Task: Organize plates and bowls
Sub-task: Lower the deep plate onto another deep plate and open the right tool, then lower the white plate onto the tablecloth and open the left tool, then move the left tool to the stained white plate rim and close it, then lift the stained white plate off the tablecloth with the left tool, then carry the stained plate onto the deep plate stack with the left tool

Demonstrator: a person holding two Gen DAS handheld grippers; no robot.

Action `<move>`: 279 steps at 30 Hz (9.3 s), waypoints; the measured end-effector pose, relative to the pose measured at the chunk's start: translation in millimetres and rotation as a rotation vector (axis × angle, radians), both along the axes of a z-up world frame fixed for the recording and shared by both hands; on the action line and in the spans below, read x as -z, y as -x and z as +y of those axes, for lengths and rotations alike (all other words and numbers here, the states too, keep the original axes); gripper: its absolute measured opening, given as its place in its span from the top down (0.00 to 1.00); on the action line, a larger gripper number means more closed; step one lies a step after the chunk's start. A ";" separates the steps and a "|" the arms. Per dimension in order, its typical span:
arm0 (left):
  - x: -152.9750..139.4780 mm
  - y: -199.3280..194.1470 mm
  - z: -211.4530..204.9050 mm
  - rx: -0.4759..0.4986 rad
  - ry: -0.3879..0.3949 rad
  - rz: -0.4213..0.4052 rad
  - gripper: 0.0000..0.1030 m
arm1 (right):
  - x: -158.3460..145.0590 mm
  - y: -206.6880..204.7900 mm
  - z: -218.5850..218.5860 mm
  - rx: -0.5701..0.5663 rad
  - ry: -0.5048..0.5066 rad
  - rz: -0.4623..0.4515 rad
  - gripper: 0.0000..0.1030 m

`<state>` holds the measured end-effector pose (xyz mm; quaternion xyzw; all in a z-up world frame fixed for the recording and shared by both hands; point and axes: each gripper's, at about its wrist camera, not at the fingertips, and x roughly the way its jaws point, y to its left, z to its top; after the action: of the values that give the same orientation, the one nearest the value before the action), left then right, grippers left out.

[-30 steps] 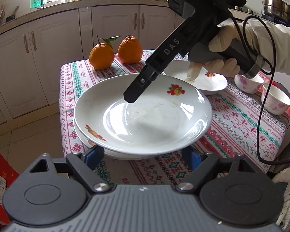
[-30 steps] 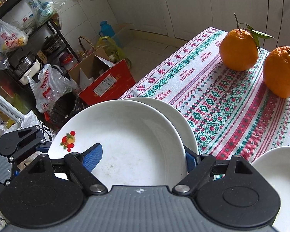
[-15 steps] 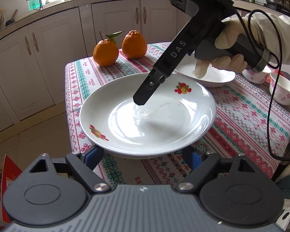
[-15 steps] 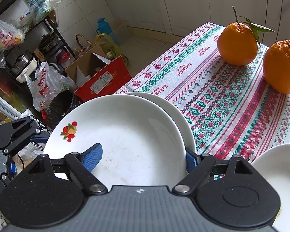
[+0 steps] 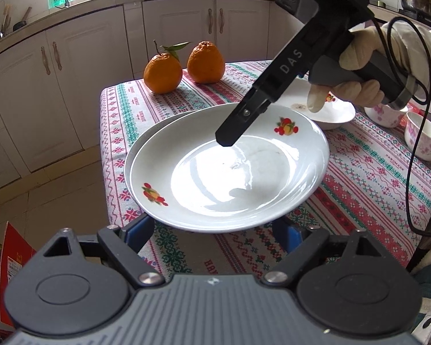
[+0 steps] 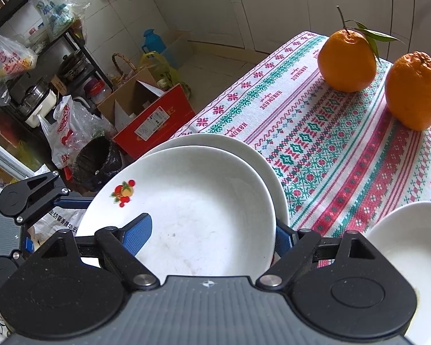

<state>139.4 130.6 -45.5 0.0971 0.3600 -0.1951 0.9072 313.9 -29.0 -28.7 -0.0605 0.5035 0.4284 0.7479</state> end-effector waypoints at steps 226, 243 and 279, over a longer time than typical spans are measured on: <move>-25.0 -122.2 -9.8 0.062 0.034 0.225 0.29 | 3.1 165.0 -27.4 0.171 0.144 -0.549 0.14; -22.8 -120.2 -5.0 0.075 0.006 0.202 0.28 | 5.1 165.4 -19.7 0.141 0.162 -0.555 0.14; -24.7 -127.8 0.9 0.073 0.003 0.162 0.22 | 6.5 159.5 -17.9 0.106 0.177 -0.553 0.14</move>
<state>267.2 131.5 -20.7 0.0928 0.4284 -0.2356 0.8674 154.3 -46.9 -35.3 -0.2137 0.3183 0.3103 0.8699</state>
